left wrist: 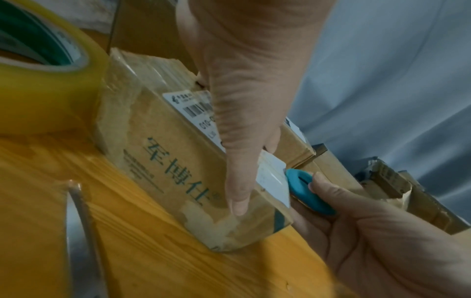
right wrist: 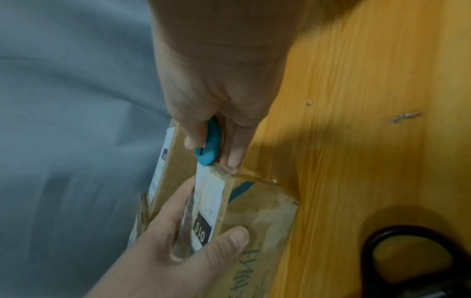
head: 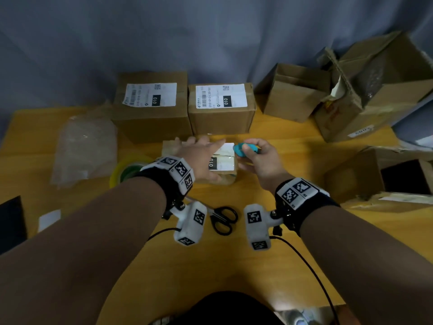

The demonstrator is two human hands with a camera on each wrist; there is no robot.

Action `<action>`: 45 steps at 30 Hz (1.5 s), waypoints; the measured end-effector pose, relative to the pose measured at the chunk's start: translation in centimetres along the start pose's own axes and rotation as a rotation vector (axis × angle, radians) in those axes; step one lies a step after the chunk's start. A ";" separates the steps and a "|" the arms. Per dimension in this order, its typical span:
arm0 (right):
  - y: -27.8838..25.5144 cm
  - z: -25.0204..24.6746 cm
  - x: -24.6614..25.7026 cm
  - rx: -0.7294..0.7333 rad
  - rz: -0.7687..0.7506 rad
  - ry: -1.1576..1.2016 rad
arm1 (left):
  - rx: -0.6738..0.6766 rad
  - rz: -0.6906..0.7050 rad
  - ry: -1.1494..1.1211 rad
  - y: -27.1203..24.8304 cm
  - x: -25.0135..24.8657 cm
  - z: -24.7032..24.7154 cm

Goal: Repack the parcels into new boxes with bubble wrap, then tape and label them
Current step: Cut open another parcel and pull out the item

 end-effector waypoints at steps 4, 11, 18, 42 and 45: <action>0.1 -0.2 -0.6 0.000 0.044 -0.012 | -0.008 -0.005 0.024 0.1 0.2 -0.2; 0.2 -0.2 -0.5 0.059 0.066 -0.081 | -0.015 -0.036 -0.001 0.4 0.1 -0.6; 0.7 0.2 1.3 0.016 0.015 -0.314 | 0.104 -0.001 -0.009 0.4 0.4 -1.0; 0.9 0.4 2.1 0.005 0.117 -0.379 | 0.060 -0.005 -0.060 0.3 0.5 -1.2; 0.4 0.4 1.9 0.023 0.122 -0.373 | 0.053 -0.002 -0.067 0.2 0.5 -1.1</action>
Point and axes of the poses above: each hand's wrist, its own y-axis towards the middle knuckle, its own z-axis out of the palm, x = y × z, the point moved 8 cm from there along y, towards the middle knuckle, and after that the axes turned 2 degrees about -z, right-handed, at the moved point
